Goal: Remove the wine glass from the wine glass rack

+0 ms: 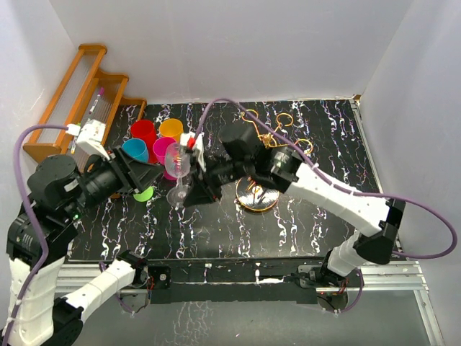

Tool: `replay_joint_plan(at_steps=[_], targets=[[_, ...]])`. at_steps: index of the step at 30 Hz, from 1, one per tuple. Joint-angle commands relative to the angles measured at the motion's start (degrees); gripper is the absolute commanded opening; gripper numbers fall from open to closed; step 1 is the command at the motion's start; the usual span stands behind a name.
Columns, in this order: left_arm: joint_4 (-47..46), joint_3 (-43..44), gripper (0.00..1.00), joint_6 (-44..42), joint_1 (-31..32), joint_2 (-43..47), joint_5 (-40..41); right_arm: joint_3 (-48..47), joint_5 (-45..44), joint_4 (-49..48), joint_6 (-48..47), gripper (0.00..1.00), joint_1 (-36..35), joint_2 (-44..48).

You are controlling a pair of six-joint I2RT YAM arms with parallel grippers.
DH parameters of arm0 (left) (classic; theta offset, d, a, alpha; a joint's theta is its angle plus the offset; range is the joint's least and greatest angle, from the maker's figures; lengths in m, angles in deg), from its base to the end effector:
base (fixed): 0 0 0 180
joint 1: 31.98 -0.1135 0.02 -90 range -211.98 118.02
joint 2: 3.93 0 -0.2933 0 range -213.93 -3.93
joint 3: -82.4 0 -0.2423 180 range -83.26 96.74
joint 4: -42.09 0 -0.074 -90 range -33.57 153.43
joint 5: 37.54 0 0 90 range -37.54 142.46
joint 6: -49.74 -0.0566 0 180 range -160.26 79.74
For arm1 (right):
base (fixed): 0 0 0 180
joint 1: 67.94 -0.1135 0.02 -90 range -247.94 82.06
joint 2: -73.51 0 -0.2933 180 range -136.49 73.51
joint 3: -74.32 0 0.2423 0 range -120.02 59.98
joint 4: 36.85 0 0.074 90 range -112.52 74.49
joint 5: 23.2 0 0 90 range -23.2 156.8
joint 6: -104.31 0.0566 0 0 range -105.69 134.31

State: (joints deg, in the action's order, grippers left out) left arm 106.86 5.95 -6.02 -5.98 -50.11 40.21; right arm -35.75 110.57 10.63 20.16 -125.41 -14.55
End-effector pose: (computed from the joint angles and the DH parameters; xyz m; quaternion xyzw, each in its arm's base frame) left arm 0.0629 -0.0440 0.5125 0.0166 0.7501 -0.3986 0.5274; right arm 0.1490 0.3064 0.4480 -0.5208 0.6197 0.5283 0.2562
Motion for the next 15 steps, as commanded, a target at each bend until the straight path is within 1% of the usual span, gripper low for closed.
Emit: replay_joint_plan(at_steps=[1,4,5,8,10,12,15], targets=[[3.86,2.34,0.36,3.10,0.10,1.07,7.74,3.53,-25.62,-0.65,-15.43,0.08,-12.01,5.88],[6.96,3.54,0.36,3.11,0.03,-0.42,9.17,11.41,-44.25,-4.80,-21.51,0.08,-21.41,7.65],[7.87,3.86,0.36,3.11,0.08,-0.88,9.44,15.60,-49.68,-6.82,-23.44,0.08,-23.43,8.19],[9.57,4.91,0.36,3.01,0.09,-1.58,9.68,23.47,-63.97,-11.90,-28.09,0.08,-28.40,9.29],[10.69,5.54,0.36,2.87,0.08,-1.93,9.47,32.21,-73.72,-18.79,-34.06,0.08,-32.39,10.68],[11.56,5.56,0.36,2.65,0.04,-2.28,8.14,38.02,-80.80,-26.35,-39.12,0.08,-35.96,11.43],[12.62,4.78,0.36,2.28,0.08,-3.24,4.58,43.66,-87.68,-34.03,-44.82,0.08,-38.44,11.45]])
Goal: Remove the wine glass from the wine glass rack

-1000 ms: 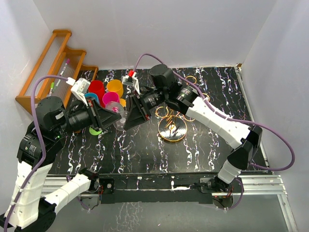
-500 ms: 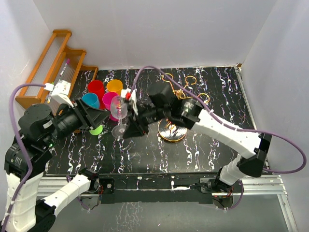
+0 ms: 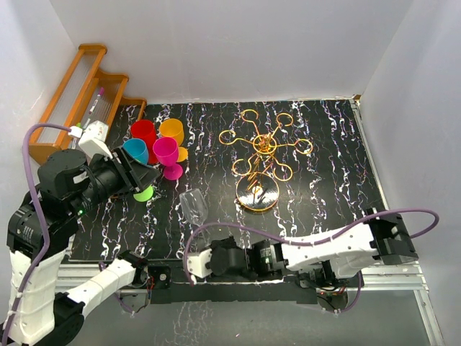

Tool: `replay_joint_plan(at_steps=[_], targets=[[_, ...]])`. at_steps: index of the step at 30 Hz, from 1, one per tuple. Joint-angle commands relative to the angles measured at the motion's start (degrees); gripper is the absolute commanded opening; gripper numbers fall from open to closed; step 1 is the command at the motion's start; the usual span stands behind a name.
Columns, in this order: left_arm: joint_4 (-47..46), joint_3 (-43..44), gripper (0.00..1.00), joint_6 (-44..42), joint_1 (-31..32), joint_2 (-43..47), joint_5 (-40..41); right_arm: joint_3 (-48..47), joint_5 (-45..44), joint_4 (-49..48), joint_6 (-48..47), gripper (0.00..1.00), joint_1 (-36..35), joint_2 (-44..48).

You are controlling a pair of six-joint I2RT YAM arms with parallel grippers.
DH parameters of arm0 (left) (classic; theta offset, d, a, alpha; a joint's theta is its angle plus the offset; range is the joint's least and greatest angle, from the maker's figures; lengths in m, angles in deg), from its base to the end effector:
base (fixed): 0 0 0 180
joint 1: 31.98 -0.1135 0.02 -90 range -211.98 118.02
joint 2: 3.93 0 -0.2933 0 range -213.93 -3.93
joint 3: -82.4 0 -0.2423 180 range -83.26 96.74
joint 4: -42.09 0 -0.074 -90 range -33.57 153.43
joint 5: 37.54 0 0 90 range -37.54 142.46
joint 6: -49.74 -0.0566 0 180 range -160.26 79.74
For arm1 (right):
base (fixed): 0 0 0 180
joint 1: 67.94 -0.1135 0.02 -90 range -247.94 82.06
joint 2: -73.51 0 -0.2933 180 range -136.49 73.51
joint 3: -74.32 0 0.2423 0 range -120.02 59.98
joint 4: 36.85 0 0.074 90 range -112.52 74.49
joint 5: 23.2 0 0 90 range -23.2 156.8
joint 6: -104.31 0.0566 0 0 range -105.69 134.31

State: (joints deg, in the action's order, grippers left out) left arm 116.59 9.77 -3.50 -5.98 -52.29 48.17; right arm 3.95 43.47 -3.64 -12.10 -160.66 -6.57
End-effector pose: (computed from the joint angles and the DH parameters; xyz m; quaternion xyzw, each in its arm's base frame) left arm 0.0661 -0.0369 0.5056 -0.0520 0.7940 -0.3404 0.5009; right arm 0.0081 0.3013 0.2758 -0.7332 0.5244 0.0587 0.4288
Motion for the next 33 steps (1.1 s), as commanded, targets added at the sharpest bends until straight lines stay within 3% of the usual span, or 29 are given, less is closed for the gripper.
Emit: replay_joint_plan(at_steps=[1,7,12,27,33], targets=[[3.22,0.32,0.36,-0.41,0.02,-1.62,-4.62,5.83,-22.81,-22.84,-15.10,0.08,-3.88,3.50],[2.53,-4.77,0.36,-1.07,0.03,-2.87,-12.10,15.71,-29.15,-42.35,-32.16,0.08,-7.72,2.16],[2.84,-6.73,0.37,-1.66,0.08,-3.66,-16.04,19.78,-31.04,-51.45,-40.86,0.08,-9.25,0.98],[1.97,-11.17,0.37,-4.26,0.12,-5.34,-20.49,24.48,-32.13,-67.41,-54.70,0.08,-10.55,-1.99],[2.58,-11.94,0.37,-5.81,0.06,-6.77,-20.90,26.98,-30.51,-69.14,-58.45,0.08,-10.54,-2.54]])
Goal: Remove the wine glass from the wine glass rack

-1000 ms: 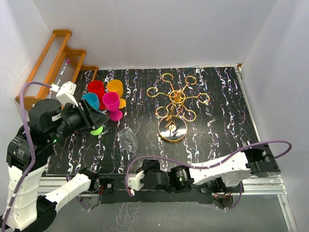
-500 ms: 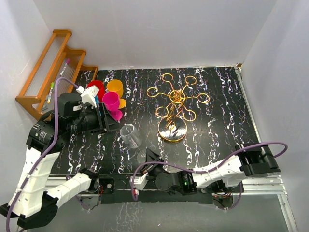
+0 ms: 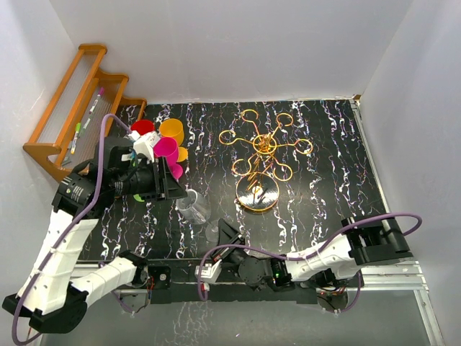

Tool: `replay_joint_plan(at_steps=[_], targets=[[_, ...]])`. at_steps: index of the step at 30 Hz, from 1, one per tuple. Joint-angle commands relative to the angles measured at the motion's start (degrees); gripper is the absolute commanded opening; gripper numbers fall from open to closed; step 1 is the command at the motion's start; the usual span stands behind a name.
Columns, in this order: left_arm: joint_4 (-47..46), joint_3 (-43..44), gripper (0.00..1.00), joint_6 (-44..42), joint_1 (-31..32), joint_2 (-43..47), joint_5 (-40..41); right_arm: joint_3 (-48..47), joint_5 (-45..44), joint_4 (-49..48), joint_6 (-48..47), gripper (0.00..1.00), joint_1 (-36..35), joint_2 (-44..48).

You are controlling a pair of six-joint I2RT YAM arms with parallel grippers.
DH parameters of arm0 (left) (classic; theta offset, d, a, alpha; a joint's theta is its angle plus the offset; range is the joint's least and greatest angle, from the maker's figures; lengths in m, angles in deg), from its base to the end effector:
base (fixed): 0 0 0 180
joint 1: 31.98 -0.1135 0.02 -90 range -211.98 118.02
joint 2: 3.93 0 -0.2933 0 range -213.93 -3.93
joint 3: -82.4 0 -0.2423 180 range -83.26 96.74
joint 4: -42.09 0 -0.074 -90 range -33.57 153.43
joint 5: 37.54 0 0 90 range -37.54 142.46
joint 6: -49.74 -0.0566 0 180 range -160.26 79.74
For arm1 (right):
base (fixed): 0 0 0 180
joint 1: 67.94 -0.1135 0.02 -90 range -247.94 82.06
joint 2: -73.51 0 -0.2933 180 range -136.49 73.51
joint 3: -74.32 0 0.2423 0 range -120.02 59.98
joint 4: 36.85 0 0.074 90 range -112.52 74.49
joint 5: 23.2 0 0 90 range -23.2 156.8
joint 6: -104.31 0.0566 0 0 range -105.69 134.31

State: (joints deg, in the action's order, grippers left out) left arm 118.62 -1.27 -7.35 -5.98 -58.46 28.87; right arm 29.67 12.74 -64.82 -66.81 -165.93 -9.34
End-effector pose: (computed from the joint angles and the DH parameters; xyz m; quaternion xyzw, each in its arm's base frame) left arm 0.1104 -0.0790 0.4422 0.0424 0.8714 -0.3810 0.3063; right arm 0.0065 0.2831 0.2356 -0.6812 0.2967 -0.2612 0.6162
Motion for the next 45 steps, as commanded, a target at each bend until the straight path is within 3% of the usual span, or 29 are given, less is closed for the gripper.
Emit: replay_joint_plan(at_steps=[1,6,9,17,20,22,24,29,33,36,41,45], targets=[[0.60,-1.12,0.35,-2.31,0.09,-0.84,-1.69,1.42,0.34,-7.92,-3.73,0.08,-5.28,0.23],[1.58,-2.04,0.04,-3.84,0.03,-1.63,-0.83,1.04,-0.02,-7.88,-3.30,0.08,-5.34,0.23],[1.32,-2.87,0.04,-4.08,0.09,-1.69,-1.22,0.82,-0.03,-7.90,-3.33,0.08,-5.33,0.40],[0.62,-5.09,0.23,-4.77,0.03,-2.33,-2.55,0.00,-0.29,-9.91,-4.89,0.08,-5.31,-0.43],[0.30,-5.89,0.24,-4.99,0.09,-2.47,-2.71,-0.14,-0.30,-10.59,-5.36,0.08,-5.33,-0.62],[0.22,-6.17,0.18,-5.19,0.05,-2.69,-2.97,-0.27,-0.49,-10.67,-5.38,0.08,-5.28,-0.65],[0.08,-6.48,0.01,-5.47,0.06,-2.94,-3.12,-0.28,-0.51,-10.65,-5.18,0.08,-5.28,-0.48],[1.33,-5.21,0.00,-5.74,0.05,-3.10,1.97,-1.42,-1.44,-5.83,-0.71,0.09,-5.28,-0.84],[3.89,-1.92,0.00,-5.67,0.04,-3.68,10.70,-1.69,-1.32,-2.52,2.21,0.17,-5.28,-1.41],[4.34,-0.53,0.00,-5.67,0.03,-4.23,12.80,-2.06,-1.49,-1.68,3.19,0.20,-5.28,-1.44],[5.66,0.59,0.00,-5.66,0.07,-4.96,17.11,-2.24,-1.72,0.17,4.73,0.51,-5.10,-1.28],[6.85,2.07,0.00,-5.66,0.09,-5.36,21.64,-2.66,-1.64,2.75,6.96,0.54,-5.01,-1.18]])
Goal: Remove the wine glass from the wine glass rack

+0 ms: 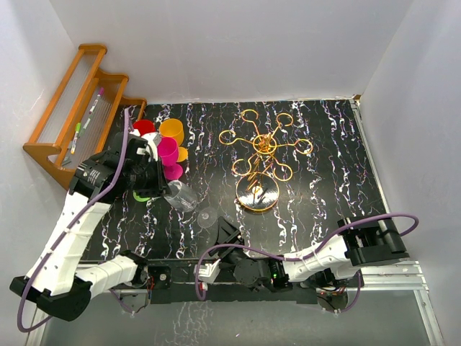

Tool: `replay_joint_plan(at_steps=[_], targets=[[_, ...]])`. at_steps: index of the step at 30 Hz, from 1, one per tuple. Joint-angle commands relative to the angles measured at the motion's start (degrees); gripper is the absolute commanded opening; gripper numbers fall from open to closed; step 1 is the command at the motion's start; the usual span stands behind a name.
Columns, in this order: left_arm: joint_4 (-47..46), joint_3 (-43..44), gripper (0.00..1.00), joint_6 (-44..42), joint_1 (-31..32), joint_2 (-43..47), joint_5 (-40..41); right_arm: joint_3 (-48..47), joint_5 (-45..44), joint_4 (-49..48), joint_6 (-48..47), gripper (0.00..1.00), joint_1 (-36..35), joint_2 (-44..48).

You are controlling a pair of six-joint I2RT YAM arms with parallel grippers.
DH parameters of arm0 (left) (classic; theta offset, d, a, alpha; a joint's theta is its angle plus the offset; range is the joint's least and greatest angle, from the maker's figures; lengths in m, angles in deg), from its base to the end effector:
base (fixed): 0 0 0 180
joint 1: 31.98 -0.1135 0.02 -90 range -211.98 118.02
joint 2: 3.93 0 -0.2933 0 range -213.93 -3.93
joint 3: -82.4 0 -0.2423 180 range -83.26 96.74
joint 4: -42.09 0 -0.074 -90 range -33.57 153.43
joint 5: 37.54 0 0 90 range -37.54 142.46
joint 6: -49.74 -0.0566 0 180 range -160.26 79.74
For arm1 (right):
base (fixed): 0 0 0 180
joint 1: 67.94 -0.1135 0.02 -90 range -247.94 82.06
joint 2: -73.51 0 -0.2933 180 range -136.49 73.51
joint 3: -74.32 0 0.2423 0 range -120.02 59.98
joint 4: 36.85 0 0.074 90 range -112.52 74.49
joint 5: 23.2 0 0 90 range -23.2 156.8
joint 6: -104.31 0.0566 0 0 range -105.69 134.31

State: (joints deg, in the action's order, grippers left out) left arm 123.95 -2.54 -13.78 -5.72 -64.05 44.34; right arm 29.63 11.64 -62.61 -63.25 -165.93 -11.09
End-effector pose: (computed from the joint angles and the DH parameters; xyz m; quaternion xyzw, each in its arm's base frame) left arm 0.1411 -0.0785 0.4116 0.0242 0.9279 -0.2217 0.2989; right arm 0.0069 0.2851 0.2240 -0.6876 0.3115 -0.2628 0.6009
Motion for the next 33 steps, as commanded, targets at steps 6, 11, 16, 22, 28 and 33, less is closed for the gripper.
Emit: replay_joint_plan(at_steps=[6,11,16,22,28,33], targets=[[3.54,4.84,0.00,0.65,-0.20,-2.26,16.97,-3.67,-0.39,4.67,5.85,0.54,-4.86,0.40],[1.60,3.11,0.00,0.07,-0.21,-5.61,26.79,-4.34,-0.61,6.13,6.86,0.54,-4.76,0.26],[-3.88,1.12,0.00,-0.20,-0.23,-8.24,33.22,-4.62,-0.64,8.29,8.41,0.54,-4.52,0.87],[-9.57,-0.50,0.00,-1.23,-0.87,-12.35,37.42,-5.12,-1.08,8.72,8.61,0.54,-4.19,0.84],[-14.56,-3.29,0.00,-1.72,-3.83,-15.30,35.43,-5.42,-1.53,9.15,8.74,0.54,-3.93,1.07],[-18.12,-6.40,0.00,-2.45,-6.77,-16.58,33.75,-5.36,-1.38,9.61,9.28,0.54,-3.77,1.86]])
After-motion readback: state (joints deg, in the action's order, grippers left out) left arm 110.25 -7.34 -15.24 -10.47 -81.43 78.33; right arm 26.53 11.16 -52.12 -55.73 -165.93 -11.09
